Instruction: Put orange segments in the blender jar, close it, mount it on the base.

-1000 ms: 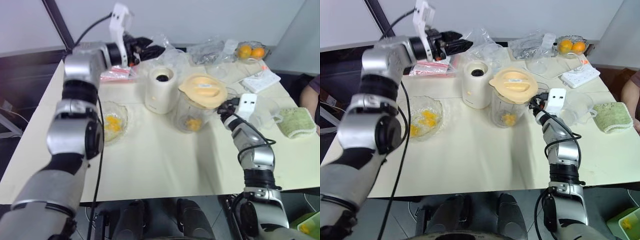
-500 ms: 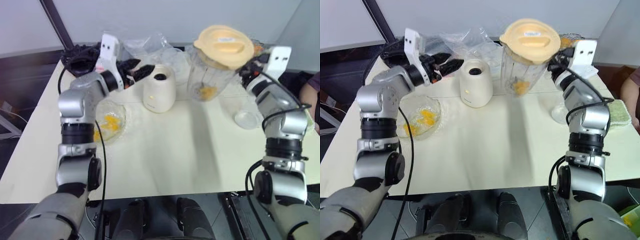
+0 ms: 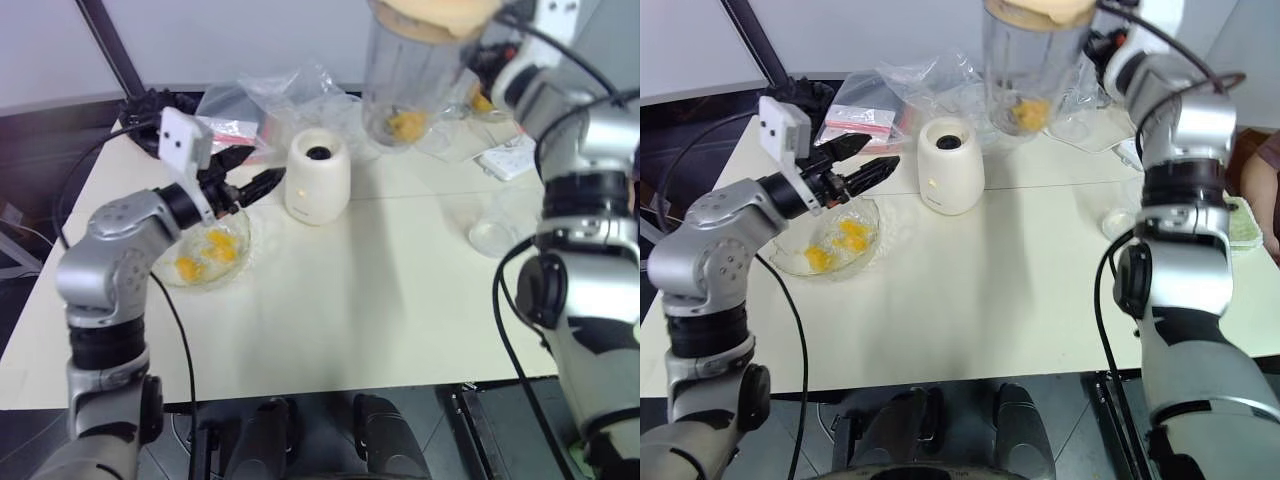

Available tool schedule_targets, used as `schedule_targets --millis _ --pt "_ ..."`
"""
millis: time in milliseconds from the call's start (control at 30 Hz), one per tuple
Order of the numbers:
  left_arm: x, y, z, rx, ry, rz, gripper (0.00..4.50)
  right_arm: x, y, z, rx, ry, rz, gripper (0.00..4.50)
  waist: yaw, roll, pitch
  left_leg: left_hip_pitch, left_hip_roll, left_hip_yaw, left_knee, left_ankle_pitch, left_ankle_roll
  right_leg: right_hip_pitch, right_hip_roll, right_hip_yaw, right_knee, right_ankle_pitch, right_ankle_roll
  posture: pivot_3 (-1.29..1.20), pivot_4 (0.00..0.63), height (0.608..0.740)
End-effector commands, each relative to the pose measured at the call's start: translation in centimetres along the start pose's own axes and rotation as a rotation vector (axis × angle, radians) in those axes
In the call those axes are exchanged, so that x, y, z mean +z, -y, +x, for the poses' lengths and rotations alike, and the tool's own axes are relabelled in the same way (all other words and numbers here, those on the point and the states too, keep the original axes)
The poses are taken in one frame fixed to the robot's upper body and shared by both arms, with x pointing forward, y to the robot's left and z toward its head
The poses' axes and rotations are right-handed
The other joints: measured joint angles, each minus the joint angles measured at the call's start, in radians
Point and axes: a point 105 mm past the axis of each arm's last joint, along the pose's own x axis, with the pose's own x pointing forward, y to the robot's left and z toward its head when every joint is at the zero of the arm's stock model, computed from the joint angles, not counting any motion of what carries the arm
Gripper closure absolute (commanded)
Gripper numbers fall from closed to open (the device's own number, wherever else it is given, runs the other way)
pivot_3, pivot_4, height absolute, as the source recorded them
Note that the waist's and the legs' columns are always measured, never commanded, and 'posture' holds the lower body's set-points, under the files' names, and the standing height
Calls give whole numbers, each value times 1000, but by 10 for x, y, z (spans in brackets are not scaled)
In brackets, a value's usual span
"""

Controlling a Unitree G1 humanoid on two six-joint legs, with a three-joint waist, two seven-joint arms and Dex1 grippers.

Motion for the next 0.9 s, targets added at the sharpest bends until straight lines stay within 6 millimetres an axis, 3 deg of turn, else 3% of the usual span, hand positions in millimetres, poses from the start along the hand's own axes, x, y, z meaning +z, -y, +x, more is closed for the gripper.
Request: schedule_targets --millis 33,300,500,900 --pt "10 -3 -10 44 38 32 884 38 -25 9 60 92 -10 3571 0 0 0 0 0 0 0 0 0 0 0 0 0 0 0 0 150 740" --pt "15 -15 -22 108 31 85 884 36 -74 29 167 86 -40 3571 0 0 0 0 0 -1 -1 0 -1 0 0 0 0 0 0 0 150 740" --pt "12 -23 -26 141 16 105 884 27 -94 35 196 81 -16 3571 -1 0 0 -1 0 -1 -2 0 -1 0 0 -1 1 0 0 0 150 740" --pt "9 -18 -26 152 26 88 884 24 -109 39 195 147 -85 3571 -23 0 0 -1 0 -2 -3 1 -2 0 0 -1 1 0 0 0 150 740"
